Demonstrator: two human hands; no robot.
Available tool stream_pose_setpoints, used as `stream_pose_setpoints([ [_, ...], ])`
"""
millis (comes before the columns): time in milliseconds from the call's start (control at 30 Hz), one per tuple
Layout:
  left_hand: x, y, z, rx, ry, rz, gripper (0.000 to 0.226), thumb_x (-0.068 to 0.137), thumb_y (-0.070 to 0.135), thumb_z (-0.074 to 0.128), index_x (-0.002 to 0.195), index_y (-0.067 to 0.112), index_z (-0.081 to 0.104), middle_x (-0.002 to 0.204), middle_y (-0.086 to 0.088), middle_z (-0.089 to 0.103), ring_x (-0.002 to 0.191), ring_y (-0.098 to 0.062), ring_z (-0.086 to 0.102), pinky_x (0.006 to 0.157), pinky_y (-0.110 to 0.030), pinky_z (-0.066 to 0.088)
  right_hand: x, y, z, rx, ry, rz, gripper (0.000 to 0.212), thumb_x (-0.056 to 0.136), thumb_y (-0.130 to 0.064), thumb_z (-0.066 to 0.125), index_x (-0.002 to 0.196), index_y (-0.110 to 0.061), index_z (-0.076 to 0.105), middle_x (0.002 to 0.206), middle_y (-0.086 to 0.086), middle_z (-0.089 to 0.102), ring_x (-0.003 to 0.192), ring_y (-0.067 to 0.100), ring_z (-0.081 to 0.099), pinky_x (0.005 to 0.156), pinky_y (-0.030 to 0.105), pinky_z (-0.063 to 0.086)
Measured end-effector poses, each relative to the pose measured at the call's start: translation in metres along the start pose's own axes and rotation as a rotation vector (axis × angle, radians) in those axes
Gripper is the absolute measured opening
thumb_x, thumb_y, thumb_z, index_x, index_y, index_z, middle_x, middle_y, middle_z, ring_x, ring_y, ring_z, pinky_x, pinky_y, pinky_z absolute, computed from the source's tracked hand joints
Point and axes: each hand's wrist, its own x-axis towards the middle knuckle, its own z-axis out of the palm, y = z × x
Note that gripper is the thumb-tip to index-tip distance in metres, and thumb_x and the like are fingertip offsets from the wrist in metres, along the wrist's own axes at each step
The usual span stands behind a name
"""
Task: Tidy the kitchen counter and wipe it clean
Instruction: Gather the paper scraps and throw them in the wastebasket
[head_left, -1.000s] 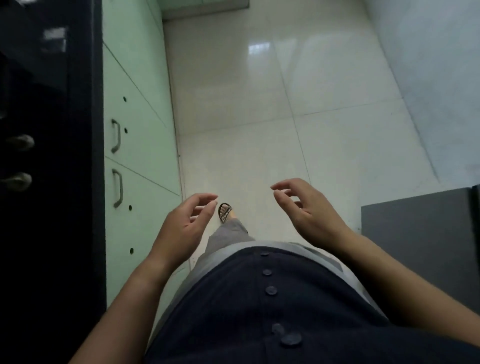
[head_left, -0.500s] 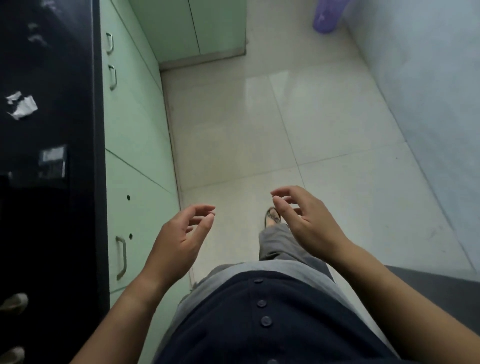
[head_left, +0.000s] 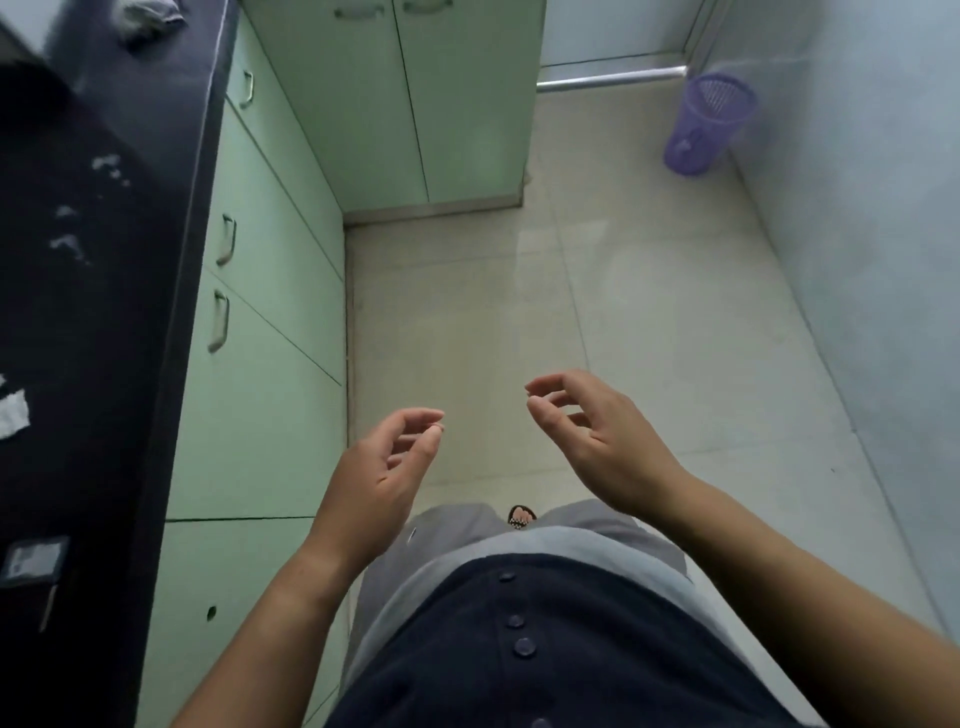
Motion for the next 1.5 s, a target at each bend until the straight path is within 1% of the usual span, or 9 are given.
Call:
stream_pose_setpoints([
  [433, 0.179, -0.023, -0.134, -0.085, 0.198, -0.13, 0.015, 0.091, 0.044, 0.049, 0.102, 0.045, 0.059, 0.103, 0.021, 0.066, 0.097, 0.01, 0.057, 0.071, -0.004, 0.044, 0.255, -0.074, 0.045, -0.011, -0.167, -0.084, 0.031, 0.09, -0.045, 0.045, 0.111, -0.024, 0.056, 0.108, -0.012, 0.057, 0.099, 0.001, 0.054, 0.086, 0.029, 0.049],
  [633, 0.226, -0.034, -0.232, -0.163, 0.402, -0.172, 0.015, 0.091, 0.041, 0.051, 0.102, 0.041, 0.061, 0.104, 0.017, 0.066, 0.097, 0.006, 0.058, 0.08, -0.02, 0.048, 0.362, -0.155, 0.102, -0.021, -0.348, -0.242, 0.052, 0.079, -0.065, 0.038, 0.112, -0.029, 0.056, 0.111, -0.013, 0.058, 0.101, -0.001, 0.054, 0.087, 0.032, 0.051],
  [800, 0.222, -0.06, -0.272, -0.276, 0.633, -0.289, 0.017, 0.09, 0.041, 0.053, 0.104, 0.038, 0.063, 0.102, 0.016, 0.067, 0.096, 0.002, 0.061, 0.084, -0.029, 0.051, 0.425, -0.209, 0.157, -0.083, -0.59, -0.399, 0.049, 0.079, -0.066, 0.039, 0.11, -0.032, 0.057, 0.11, -0.014, 0.06, 0.101, 0.001, 0.056, 0.088, 0.035, 0.051],
  [933, 0.211, -0.086, -0.286, -0.374, 0.825, -0.427, 0.023, 0.083, 0.05, 0.051, 0.102, 0.043, 0.062, 0.103, 0.019, 0.066, 0.098, 0.006, 0.059, 0.085, -0.023, 0.047, 0.464, -0.25, 0.21, -0.117, -0.812, -0.504, 0.047, 0.078, -0.065, 0.042, 0.108, -0.032, 0.057, 0.107, -0.013, 0.061, 0.099, 0.0, 0.057, 0.087, 0.031, 0.05],
  [1033, 0.206, -0.1, -0.291, -0.476, 0.992, -0.54, 0.014, 0.089, 0.04, 0.054, 0.099, 0.041, 0.064, 0.1, 0.018, 0.068, 0.095, 0.008, 0.059, 0.079, -0.013, 0.045, 0.484, -0.278, 0.252, -0.164, -0.998, -0.601, 0.036, 0.084, -0.054, 0.049, 0.108, -0.029, 0.058, 0.105, -0.012, 0.061, 0.095, -0.003, 0.056, 0.082, 0.019, 0.048],
  [1200, 0.199, -0.118, -0.287, -0.547, 1.248, -0.742, 0.011, 0.091, 0.037, 0.053, 0.097, 0.039, 0.062, 0.101, 0.016, 0.067, 0.091, 0.01, 0.059, 0.071, -0.001, 0.04, 0.501, -0.318, 0.315, -0.256, -1.327, -0.733, 0.034, 0.086, -0.046, 0.053, 0.113, -0.025, 0.057, 0.108, -0.009, 0.06, 0.099, 0.001, 0.057, 0.084, 0.02, 0.048],
  [1300, 0.194, -0.137, -0.28, -0.456, 1.378, -0.932, 0.013, 0.091, 0.034, 0.053, 0.102, 0.033, 0.06, 0.104, 0.014, 0.063, 0.091, 0.005, 0.058, 0.069, -0.006, 0.041, 0.503, -0.329, 0.35, -0.315, -1.444, -0.852, 0.04, 0.085, -0.049, 0.052, 0.116, -0.023, 0.055, 0.11, -0.008, 0.057, 0.099, 0.002, 0.055, 0.083, 0.019, 0.048],
  [1400, 0.19, -0.158, -0.272, -0.297, 1.511, -1.155, 0.022, 0.09, 0.031, 0.055, 0.109, 0.022, 0.06, 0.11, 0.002, 0.061, 0.097, -0.008, 0.057, 0.078, -0.02, 0.044, 0.5, -0.333, 0.381, -0.369, -1.534, -0.979, 0.044, 0.083, -0.054, 0.049, 0.116, -0.026, 0.054, 0.11, -0.015, 0.051, 0.098, -0.002, 0.052, 0.074, 0.008, 0.042],
  [1500, 0.179, -0.18, -0.272, -0.129, 1.561, -1.292, 0.03, 0.088, 0.031, 0.056, 0.113, 0.014, 0.059, 0.113, -0.006, 0.06, 0.104, -0.02, 0.056, 0.084, -0.031, 0.046, 0.493, -0.329, 0.411, -0.395, -1.59, -1.107, 0.046, 0.082, -0.055, 0.049, 0.116, -0.025, 0.054, 0.113, -0.013, 0.052, 0.094, 0.001, 0.053, 0.072, 0.007, 0.039],
])
